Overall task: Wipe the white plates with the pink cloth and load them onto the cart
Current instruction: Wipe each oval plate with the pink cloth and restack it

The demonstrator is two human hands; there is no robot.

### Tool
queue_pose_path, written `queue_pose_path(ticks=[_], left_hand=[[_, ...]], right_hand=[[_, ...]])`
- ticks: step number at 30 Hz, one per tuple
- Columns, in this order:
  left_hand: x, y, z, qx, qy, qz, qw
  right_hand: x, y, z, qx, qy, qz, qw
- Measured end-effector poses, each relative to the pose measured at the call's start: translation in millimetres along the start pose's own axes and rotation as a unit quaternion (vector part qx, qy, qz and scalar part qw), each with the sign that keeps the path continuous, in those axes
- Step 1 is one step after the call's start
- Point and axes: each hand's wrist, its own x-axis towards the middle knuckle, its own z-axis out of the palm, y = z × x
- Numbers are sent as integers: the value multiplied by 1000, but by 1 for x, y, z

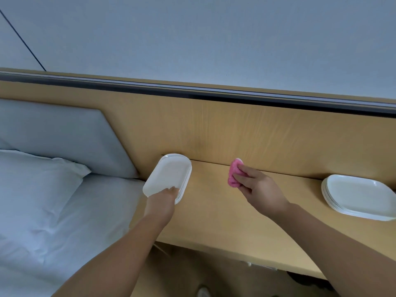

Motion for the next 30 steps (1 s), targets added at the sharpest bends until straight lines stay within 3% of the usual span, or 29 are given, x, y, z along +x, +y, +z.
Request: queue_pose_path(ticks=[8, 15, 30], left_hand=[[13, -5, 21, 31, -61, 35, 997], [19, 4, 11, -53, 8, 36, 998], [52, 208, -11, -82, 20, 227, 970]], right_hand=[[1, -2, 6, -5, -4, 20, 1000], [-2, 7, 7, -4, -10, 48, 999], [-108, 82, -102, -74, 51, 186, 978]])
